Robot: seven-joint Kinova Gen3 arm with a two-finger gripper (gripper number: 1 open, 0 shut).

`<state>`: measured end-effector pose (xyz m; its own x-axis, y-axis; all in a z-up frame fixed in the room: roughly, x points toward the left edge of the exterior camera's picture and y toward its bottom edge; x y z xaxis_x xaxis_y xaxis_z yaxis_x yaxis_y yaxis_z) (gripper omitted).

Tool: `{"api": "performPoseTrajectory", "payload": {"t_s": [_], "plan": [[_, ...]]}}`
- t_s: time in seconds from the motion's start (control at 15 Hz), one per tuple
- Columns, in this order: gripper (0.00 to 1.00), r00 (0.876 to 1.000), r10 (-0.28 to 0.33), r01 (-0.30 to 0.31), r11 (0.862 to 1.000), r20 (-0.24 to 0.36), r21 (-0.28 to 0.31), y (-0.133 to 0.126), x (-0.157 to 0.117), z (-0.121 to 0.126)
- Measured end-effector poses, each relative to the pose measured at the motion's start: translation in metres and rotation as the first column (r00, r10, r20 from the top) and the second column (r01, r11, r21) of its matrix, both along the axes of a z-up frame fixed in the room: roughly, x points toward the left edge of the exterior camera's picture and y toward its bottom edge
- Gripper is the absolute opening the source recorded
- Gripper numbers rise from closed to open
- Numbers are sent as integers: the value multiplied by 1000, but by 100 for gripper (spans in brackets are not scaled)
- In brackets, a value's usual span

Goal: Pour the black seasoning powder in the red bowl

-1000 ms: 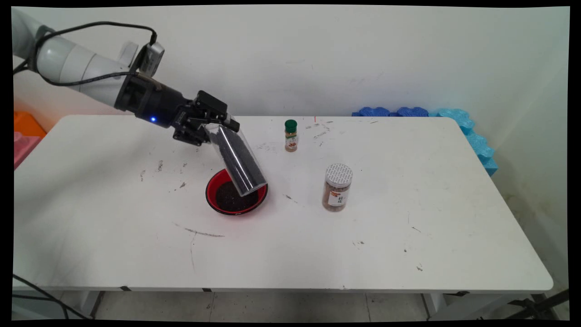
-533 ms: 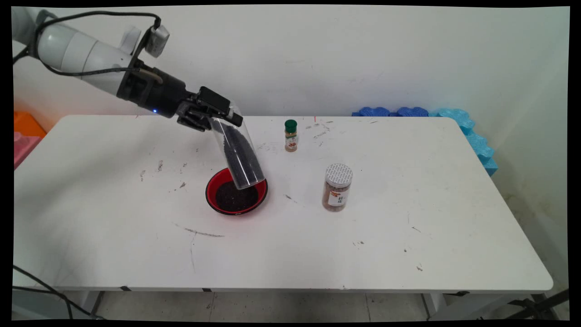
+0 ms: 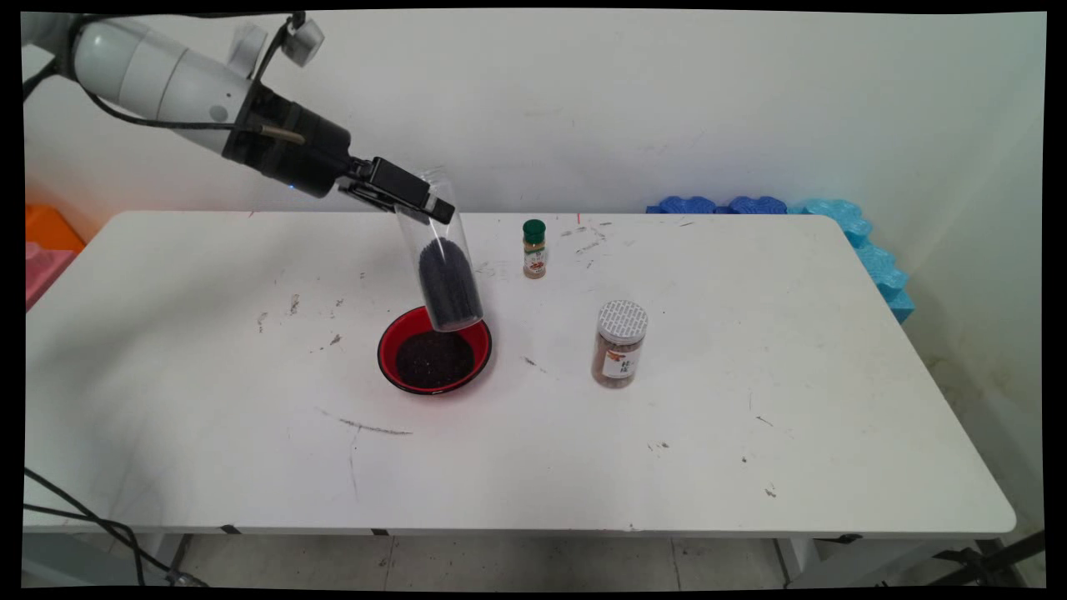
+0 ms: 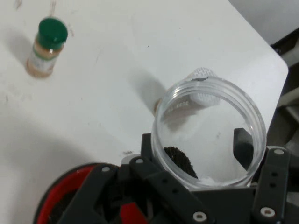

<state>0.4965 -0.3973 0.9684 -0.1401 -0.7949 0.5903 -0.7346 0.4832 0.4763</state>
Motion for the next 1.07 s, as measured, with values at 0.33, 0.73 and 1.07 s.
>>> {"api": "performPoseTrajectory", "payload": {"t_s": [0.33, 0.73, 1.07], "plan": [[0, 988, -117, 129, 983, 99, -128, -3, -10, 9], [0, 951, -216, 269, 930, 219, -249, -5, -19, 19], [0, 931, -242, 323, 895, 273, -307, -3, -24, 29]]}}
